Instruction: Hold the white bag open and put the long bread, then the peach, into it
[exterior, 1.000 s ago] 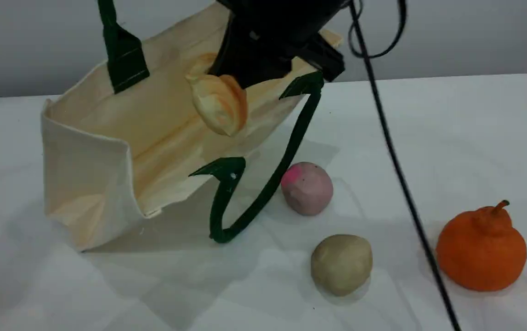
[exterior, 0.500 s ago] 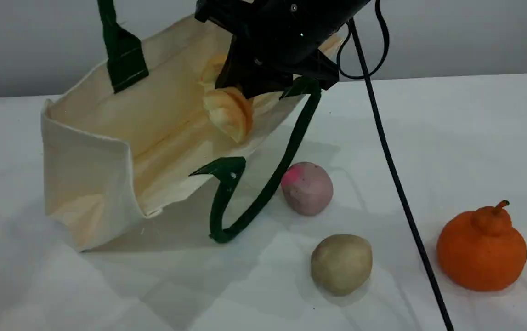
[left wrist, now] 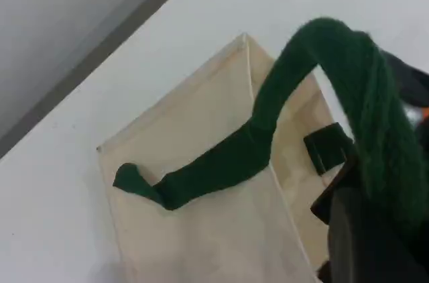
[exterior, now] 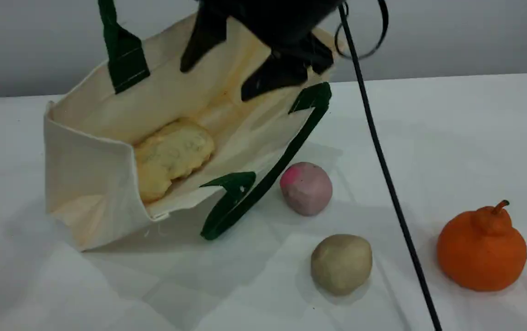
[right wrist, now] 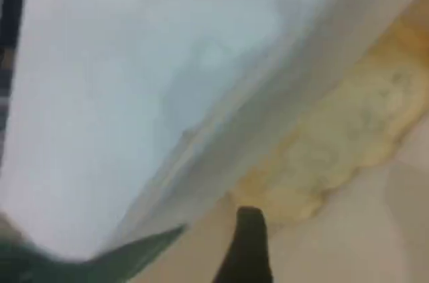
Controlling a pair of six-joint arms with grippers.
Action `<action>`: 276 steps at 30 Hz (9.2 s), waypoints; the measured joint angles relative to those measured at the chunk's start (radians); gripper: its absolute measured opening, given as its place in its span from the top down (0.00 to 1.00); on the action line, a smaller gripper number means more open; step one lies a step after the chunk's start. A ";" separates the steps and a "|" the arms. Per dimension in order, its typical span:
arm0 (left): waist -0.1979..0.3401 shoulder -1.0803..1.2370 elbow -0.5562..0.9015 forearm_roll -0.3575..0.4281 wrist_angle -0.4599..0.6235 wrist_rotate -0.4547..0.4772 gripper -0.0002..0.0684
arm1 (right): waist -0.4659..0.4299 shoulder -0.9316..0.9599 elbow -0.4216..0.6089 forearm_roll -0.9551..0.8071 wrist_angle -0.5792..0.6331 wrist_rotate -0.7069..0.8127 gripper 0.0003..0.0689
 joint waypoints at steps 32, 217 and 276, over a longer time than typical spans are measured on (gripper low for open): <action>0.001 -0.003 0.001 0.155 -0.001 -0.012 0.88 | -0.007 0.029 -0.474 -1.096 0.565 0.363 0.16; 0.030 -0.082 -0.010 0.007 -0.001 -0.031 0.88 | 0.204 0.024 0.073 -0.236 -0.521 -0.108 0.09; 0.030 -0.083 -0.010 -0.049 -0.003 -0.048 0.27 | -0.227 -0.472 0.072 -1.000 0.013 0.263 0.15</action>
